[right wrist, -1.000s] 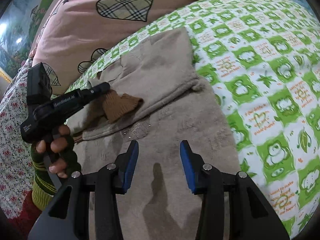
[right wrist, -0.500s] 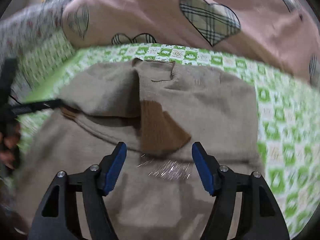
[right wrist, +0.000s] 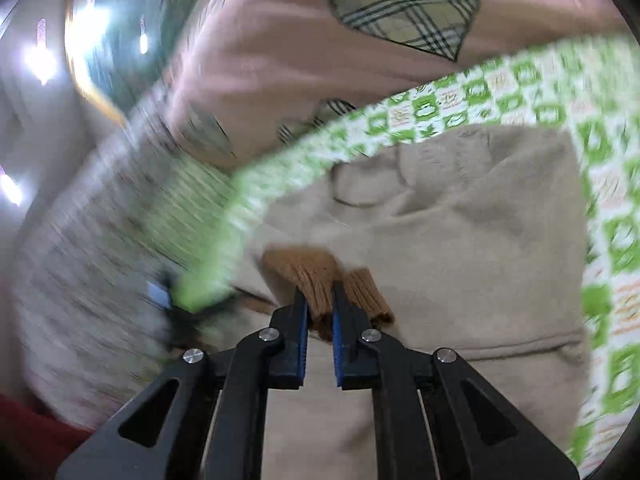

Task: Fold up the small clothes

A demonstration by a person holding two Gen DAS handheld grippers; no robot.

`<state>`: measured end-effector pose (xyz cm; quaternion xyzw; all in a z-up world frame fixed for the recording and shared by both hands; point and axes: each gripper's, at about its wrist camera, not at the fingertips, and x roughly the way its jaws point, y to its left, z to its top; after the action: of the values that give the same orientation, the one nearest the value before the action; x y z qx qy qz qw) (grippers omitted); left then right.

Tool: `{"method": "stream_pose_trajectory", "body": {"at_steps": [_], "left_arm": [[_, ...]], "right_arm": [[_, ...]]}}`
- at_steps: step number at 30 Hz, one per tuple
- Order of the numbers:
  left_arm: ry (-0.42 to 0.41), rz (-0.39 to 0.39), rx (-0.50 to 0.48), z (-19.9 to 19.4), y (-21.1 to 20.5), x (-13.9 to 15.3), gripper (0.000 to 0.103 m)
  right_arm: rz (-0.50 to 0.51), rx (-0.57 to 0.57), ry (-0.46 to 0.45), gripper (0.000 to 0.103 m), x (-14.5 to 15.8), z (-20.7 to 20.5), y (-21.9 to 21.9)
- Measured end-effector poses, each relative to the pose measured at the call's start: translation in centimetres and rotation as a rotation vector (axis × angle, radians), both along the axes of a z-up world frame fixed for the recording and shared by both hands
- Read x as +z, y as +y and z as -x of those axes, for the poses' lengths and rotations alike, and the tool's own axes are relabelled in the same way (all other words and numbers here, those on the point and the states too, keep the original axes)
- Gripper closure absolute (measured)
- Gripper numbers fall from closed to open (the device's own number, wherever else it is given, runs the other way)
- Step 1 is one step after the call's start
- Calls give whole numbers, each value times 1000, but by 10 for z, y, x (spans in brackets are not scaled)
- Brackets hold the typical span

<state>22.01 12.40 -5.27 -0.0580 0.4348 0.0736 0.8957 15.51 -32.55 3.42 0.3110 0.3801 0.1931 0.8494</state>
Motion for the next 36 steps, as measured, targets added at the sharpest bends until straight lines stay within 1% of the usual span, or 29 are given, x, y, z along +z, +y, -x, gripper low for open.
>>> {"method": "stream_pose_trajectory", "body": {"at_steps": [1, 3, 5, 7, 8, 9, 10, 11, 12, 13, 14, 15, 16, 17, 18, 20, 22, 23, 24, 25, 26, 27, 29, 30, 31, 32, 33, 34, 36], "left_arm": [[-2, 3, 2, 0, 0, 0, 53], [-4, 14, 10, 2, 1, -1, 52], [-4, 28, 17, 3, 4, -1, 50], [-3, 34, 25, 3, 6, -2, 46], [-2, 36, 28, 2, 7, -2, 45], [-3, 37, 30, 2, 7, -2, 45], [-4, 37, 33, 2, 8, -2, 45], [-4, 38, 34, 3, 8, -2, 44], [-1, 41, 33, 4, 7, -2, 44], [0, 43, 30, 5, 7, -1, 44], [-2, 43, 28, 8, 7, 1, 45], [-1, 45, 26, 11, 8, 1, 45], [1, 51, 27, 13, 8, 0, 44], [5, 62, 31, 15, 10, -1, 44], [7, 74, 38, 15, 12, -3, 44], [9, 84, 50, 13, 14, -4, 43], [13, 64, 57, 11, 10, -3, 42], [14, 50, 57, 10, 8, -2, 42], [14, 41, 56, 10, 7, -1, 42], [10, 40, 58, 10, 7, 0, 42], [7, 46, 59, 10, 9, 1, 42], [5, 60, 64, 11, 11, 1, 42], [7, 88, 74, 11, 15, -2, 42], [7, 92, 77, 12, 16, -3, 42], [7, 85, 78, 12, 14, -3, 42], [6, 77, 74, 12, 13, -3, 41], [7, 70, 67, 13, 11, -2, 41], [10, 66, 57, 14, 9, -2, 41], [16, 61, 32, 18, 6, -1, 43]], "right_arm": [[-78, -11, 25, 92, -1, -2, -13], [-177, -38, 94, 92, -10, -10, -28], [-198, -101, 167, 92, -23, -18, -41], [-233, -182, 257, 92, -44, -25, -56], [-267, -244, 324, 92, -60, -26, -64], [-272, -273, 341, 92, -67, -27, -67], [-286, -308, 321, 91, -72, -26, -68], [-280, -331, 317, 88, -74, -25, -70], [-245, -377, 330, 86, -77, -23, -68], [-221, -395, 343, 84, -78, -22, -66], [-205, -398, 345, 74, -79, -21, -63], [-194, -391, 328, 62, -78, -18, -58], [-184, -381, 301, 57, -76, -16, -53], [-144, -372, 261, 48, -71, -11, -45], [-97, -366, 236, 43, -67, -9, -40], [32, -344, 199, 42, -62, -9, -24], [191, -287, 182, 45, -60, -16, -3], [225, -268, 182, 77, -59, -20, 1], [246, -243, 192, 94, -56, -23, 6], [228, -236, 182, 94, -53, -22, 5], [193, -229, 142, 94, -43, -17, 2], [139, -224, 81, 94, -28, -11, -3], [21, -240, 38, 94, -11, -4, -18], [-49, -249, 55, 94, -9, -5, -31], [-65, -250, 79, 94, -11, -6, -36], [-65, -260, 122, 94, -18, -9, -43], [-37, -297, 197, 94, -32, -14, -51], [-28, -317, 237, 94, -39, -15, -54], [-23, -368, 340, 89, -65, -18, -60]]}}
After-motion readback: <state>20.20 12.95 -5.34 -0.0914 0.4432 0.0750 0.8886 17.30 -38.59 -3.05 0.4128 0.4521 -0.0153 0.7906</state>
